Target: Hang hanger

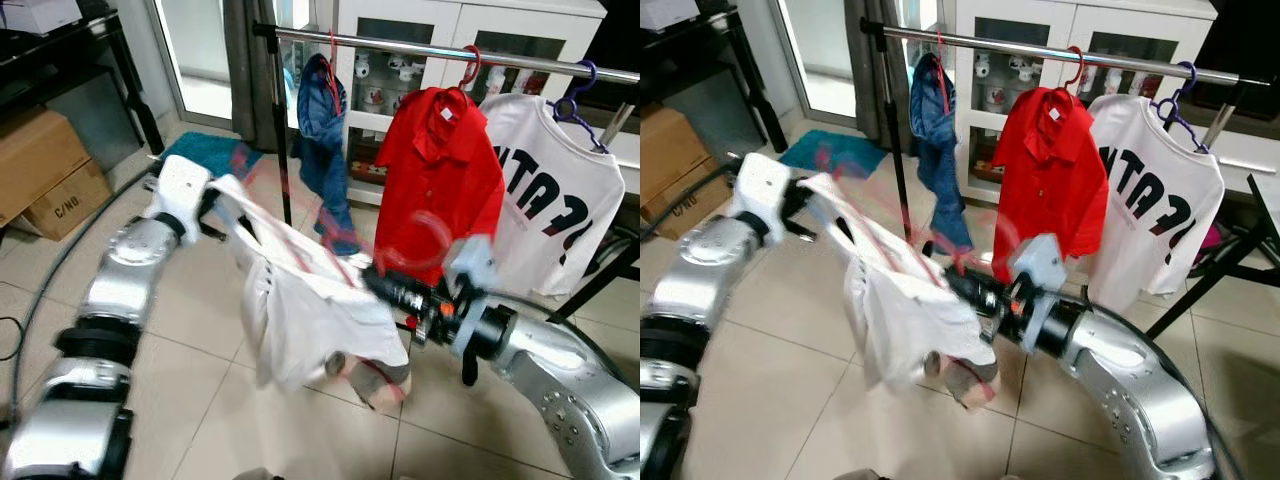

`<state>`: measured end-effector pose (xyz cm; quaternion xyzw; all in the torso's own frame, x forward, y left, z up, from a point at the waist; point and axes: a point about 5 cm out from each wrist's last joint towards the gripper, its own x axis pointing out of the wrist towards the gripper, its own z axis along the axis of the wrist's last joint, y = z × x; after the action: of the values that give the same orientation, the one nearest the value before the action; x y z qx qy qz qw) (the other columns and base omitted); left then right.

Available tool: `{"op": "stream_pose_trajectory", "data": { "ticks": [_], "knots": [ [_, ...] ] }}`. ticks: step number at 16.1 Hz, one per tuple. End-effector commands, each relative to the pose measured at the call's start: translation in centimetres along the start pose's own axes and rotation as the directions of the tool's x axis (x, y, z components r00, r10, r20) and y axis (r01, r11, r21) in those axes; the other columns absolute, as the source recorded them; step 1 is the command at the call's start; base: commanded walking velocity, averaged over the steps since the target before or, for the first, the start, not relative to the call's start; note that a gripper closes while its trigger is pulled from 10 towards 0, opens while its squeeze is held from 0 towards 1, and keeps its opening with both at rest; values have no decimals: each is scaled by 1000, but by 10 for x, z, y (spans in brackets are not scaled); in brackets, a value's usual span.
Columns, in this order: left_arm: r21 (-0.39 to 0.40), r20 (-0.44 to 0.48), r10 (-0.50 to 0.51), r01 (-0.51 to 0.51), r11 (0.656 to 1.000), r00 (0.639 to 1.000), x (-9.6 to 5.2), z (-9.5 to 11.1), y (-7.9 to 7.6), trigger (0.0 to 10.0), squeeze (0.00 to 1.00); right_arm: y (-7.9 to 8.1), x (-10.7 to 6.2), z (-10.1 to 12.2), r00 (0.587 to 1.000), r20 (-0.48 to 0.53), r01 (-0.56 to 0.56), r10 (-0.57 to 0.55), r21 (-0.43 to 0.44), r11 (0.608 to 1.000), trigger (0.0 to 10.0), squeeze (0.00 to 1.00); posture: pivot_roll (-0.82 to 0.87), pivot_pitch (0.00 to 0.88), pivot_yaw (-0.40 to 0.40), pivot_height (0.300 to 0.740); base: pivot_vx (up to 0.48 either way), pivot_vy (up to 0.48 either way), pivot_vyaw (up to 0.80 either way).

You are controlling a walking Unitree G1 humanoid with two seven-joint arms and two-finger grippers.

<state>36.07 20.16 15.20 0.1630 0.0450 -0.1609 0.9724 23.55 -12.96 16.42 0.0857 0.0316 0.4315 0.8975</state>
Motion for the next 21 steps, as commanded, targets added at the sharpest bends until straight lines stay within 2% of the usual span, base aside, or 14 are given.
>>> {"op": "stream_pose_trajectory", "data": {
  "ticks": [1,3,4,5,7,9,10,12,13,15,16,18,19,21],
  "knots": [
    [-36,36,-167,168,985,985,3,3,-31,0,0,-14,4,19,979,131,150,-154,40,988,0,0,-131,0,59,740,0,0,0],
    [-29,76,-320,323,946,944,-2,6,-54,0,0,-25,8,24,939,186,273,-289,107,956,0,0,-131,0,59,740,0,0,0],
    [24,112,-547,548,836,829,-15,10,-87,0,0,-42,12,28,843,242,429,-480,235,872,0,0,-122,0,54,740,0,0,0],
    [26,125,-578,580,814,806,-19,11,-93,0,0,-43,14,29,831,252,435,-496,261,862,0,0,-118,0,51,740,0,0,0],
    [5,152,-578,584,812,802,-23,14,-98,0,0,-44,16,27,822,259,444,-508,267,855,0,0,-114,0,47,740,0,0,0],
    [-63,212,-502,524,849,839,-30,20,-93,0,0,-52,12,11,767,183,565,-614,260,783,0,0,-104,0,39,740,0,0,0],
    [-98,227,-459,489,867,859,-34,20,-89,0,0,-53,10,1,758,106,618,-644,200,761,10000,0,-100,0,36,740,0,0,0],
    [-151,200,-373,404,902,906,-42,14,-80,0,0,-50,5,-6,763,45,631,-645,168,758,10000,0,-100,0,36,740,0,0,0],
    [-171,170,-324,351,920,931,-44,7,-75,0,0,-49,1,-7,760,46,641,-648,109,759,10000,0,-101,0,37,740,0,0,0],
    [-197,149,-275,301,933,950,-48,2,-71,0,0,-52,-13,-2,630,198,774,-751,-84,627,10000,0,-102,0,37,740,0,0,-725],
    [-205,155,-271,299,932,950,-48,4,-72,0,0,-49,-10,-3,642,221,753,-734,-3,658,10000,0,-104,0,38,740,0,0,-800],
    [-218,165,-265,297,930,950,-47,7,-75,0,0,-48,-10,-7,630,221,767,-745,-21,642,10000,0,-109,0,42,740,0,0,-800],
    [-259,180,-245,286,922,953,-45,11,-79,0,0,-45,-7,-8,635,221,749,-740,58,660,10000,0,-107,0,41,740,0,0,-800],
    [-278,188,-229,275,920,955,-44,13,-80,0,0,-47,-8,-10,616,221,759,-756,93,645,10000,0,-102,0,35,740,0,0,-800]
  ]
}}
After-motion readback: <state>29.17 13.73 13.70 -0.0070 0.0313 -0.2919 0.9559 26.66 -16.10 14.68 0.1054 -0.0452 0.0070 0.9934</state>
